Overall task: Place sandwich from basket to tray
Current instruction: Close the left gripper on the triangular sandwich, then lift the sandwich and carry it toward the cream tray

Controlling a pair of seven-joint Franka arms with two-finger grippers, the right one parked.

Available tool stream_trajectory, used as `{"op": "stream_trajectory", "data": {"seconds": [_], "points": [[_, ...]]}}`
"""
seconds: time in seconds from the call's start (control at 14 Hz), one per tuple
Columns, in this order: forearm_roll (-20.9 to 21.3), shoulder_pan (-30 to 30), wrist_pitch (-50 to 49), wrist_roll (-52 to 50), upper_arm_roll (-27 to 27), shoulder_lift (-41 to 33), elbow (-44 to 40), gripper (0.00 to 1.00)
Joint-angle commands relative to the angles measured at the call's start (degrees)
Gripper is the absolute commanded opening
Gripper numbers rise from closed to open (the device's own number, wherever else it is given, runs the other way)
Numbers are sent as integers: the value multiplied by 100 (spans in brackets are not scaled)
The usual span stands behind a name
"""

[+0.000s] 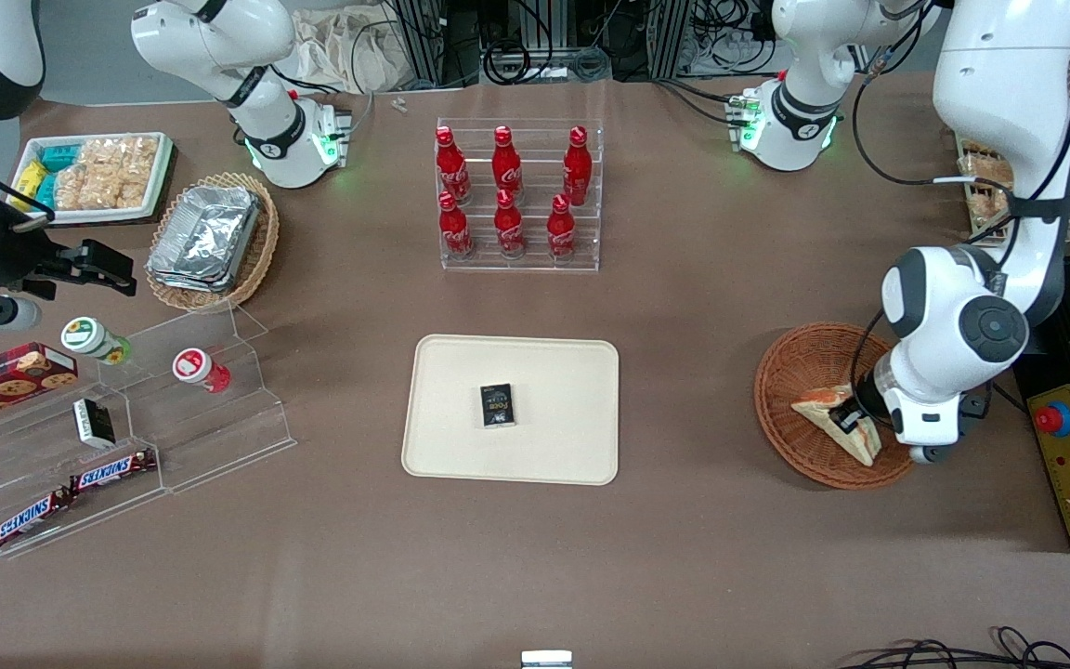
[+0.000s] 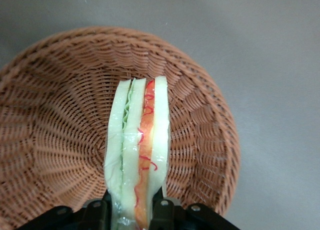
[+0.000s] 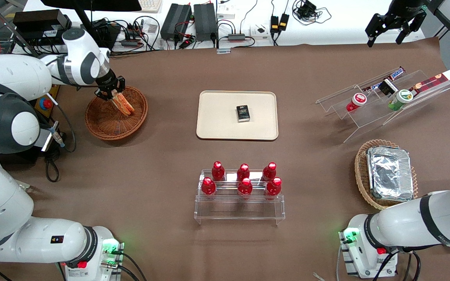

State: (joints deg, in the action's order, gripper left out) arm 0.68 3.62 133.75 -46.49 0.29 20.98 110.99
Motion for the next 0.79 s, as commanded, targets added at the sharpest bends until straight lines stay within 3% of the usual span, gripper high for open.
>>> {"op": "stream_trajectory", "data": {"seconds": [0.0,0.14,0.36,0.71], "points": [[73,42,-1180,191,-38,-532,-462,0],[56,121,-2329,508,-221,-665,-1242,0],[47,296,-3888,501,-923,-341,-2693,0],[-15,1446,-3542,264,-1215,37,-2820,0]]}}
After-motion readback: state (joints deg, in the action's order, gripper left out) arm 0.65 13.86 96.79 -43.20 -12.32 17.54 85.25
